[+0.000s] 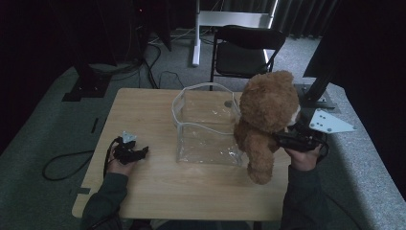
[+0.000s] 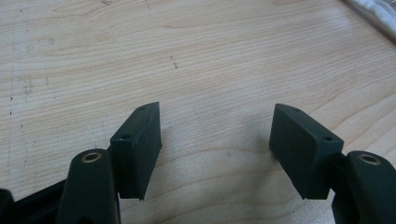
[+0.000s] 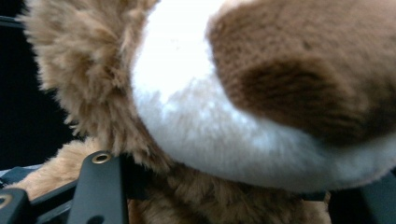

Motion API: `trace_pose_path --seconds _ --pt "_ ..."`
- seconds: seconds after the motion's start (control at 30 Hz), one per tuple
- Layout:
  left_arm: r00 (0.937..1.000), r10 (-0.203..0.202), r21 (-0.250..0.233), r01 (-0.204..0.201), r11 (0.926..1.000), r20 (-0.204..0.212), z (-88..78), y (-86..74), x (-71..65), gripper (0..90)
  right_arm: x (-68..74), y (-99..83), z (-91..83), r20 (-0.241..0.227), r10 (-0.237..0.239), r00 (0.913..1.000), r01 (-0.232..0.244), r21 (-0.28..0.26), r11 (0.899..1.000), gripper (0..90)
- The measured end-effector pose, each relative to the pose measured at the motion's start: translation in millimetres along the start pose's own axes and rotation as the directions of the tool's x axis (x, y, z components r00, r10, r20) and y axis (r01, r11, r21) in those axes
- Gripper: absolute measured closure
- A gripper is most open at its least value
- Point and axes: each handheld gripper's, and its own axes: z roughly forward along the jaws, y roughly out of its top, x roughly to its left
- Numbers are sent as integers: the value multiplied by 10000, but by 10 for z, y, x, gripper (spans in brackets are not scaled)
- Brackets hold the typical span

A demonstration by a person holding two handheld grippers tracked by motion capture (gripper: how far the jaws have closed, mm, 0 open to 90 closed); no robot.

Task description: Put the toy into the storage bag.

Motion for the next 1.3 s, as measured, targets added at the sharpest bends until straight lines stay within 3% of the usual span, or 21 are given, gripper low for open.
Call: trace_pose_path --seconds 0.3,1.3 --pt "10000 6 6 -6 10000 3 0 0 0 346 -78 95 55 146 -142 9998 142 -38 9999 368" --pt "10000 -13 13 13 10000 -2 1 1 -2 343 -485 245 161 771 208 9968 -209 3 9998 368"
